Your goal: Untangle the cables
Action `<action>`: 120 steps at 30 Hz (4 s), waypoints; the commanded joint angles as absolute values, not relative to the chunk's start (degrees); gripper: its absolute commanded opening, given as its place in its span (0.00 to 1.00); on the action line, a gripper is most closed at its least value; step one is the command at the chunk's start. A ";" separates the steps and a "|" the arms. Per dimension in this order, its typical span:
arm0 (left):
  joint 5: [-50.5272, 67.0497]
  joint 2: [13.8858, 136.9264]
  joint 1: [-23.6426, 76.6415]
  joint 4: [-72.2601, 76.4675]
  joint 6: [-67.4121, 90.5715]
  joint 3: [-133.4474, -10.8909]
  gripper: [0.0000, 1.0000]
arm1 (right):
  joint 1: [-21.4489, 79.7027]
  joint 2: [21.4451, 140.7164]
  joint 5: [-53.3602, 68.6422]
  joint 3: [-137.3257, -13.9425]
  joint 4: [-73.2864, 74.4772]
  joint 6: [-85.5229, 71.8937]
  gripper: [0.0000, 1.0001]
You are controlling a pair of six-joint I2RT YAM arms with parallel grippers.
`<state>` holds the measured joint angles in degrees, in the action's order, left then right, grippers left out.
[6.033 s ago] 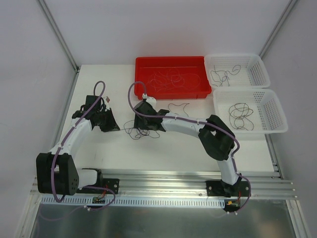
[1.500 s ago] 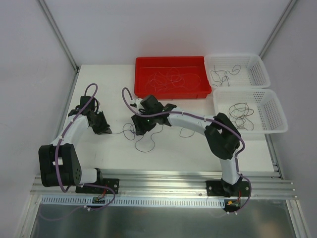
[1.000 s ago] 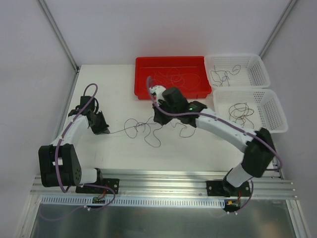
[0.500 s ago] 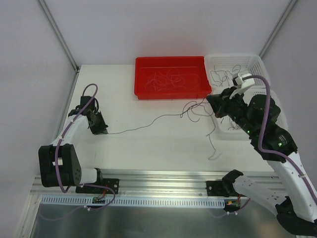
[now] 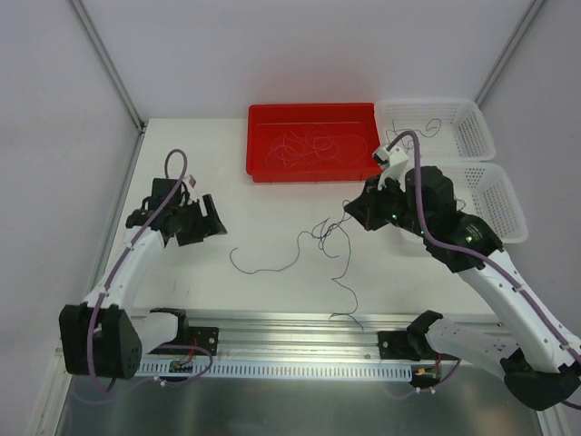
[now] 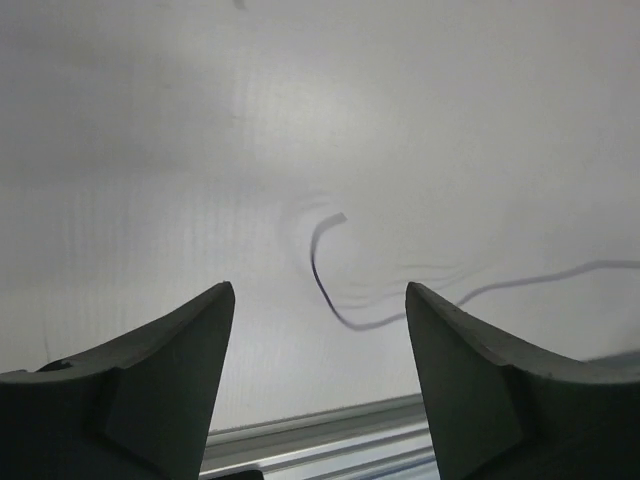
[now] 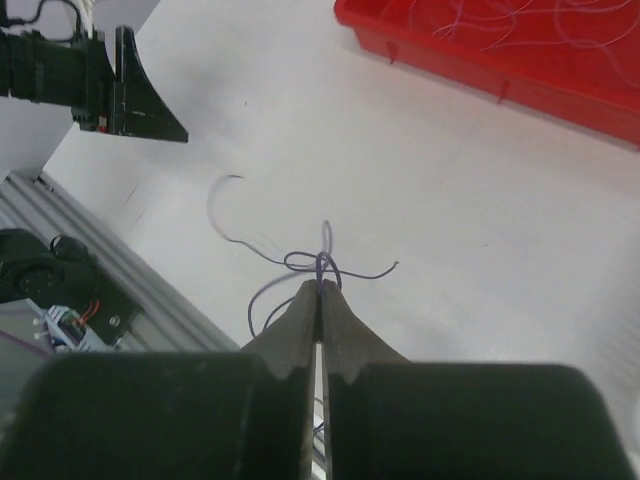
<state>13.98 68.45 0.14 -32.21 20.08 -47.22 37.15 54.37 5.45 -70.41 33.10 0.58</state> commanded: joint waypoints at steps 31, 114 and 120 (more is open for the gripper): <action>10.29 65.47 54.93 -9.23 13.54 -52.03 0.72 | 49.04 59.85 7.47 -72.77 26.54 -5.18 0.01; -4.56 59.86 53.00 -17.74 20.13 -55.02 0.00 | 53.09 64.95 6.88 -46.58 -5.72 -3.61 0.13; -6.77 55.39 39.58 -26.62 21.18 -56.25 0.00 | 46.35 55.30 -4.20 -46.23 10.24 -2.46 0.01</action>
